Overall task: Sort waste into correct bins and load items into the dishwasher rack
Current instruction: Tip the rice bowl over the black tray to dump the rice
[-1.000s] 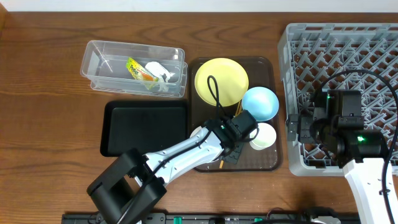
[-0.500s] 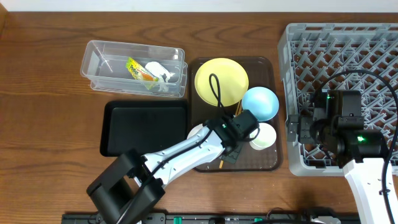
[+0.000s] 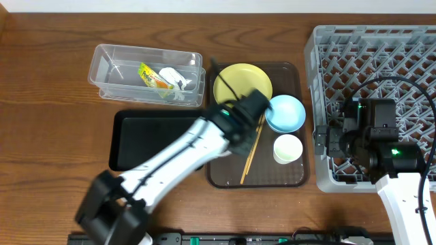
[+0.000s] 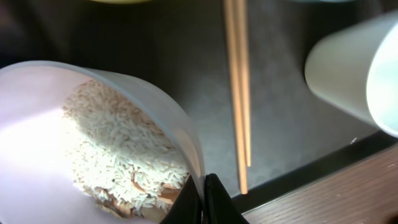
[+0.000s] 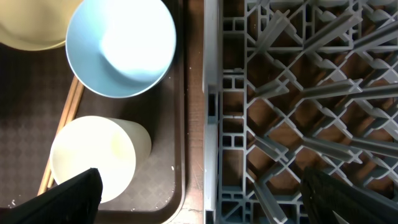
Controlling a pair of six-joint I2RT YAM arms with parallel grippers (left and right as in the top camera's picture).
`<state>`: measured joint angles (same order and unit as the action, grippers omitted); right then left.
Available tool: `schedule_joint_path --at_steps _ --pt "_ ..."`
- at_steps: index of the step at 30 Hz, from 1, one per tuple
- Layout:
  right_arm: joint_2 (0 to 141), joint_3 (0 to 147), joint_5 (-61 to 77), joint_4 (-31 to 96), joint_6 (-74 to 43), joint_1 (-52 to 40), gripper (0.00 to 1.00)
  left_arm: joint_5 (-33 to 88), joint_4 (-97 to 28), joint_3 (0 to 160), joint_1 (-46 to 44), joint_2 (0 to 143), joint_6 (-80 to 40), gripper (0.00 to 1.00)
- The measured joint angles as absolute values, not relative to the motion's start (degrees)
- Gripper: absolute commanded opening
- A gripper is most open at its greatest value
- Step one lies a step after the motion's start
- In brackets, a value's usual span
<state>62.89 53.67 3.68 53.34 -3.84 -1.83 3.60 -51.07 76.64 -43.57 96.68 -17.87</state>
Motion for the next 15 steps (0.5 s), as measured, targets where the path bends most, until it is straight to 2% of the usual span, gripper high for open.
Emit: schedule_joint_path --at_steps 7,15 --pt "62.89 53.67 3.68 53.36 -3.84 -1.83 0.99 17.74 -52.18 76.75 -26.06 93.47 -14.57 0.06" --pt "62.89 53.67 3.68 53.36 -3.84 -1.83 0.99 42.09 -52.31 72.58 -6.0 93.62 -4.58 0.06"
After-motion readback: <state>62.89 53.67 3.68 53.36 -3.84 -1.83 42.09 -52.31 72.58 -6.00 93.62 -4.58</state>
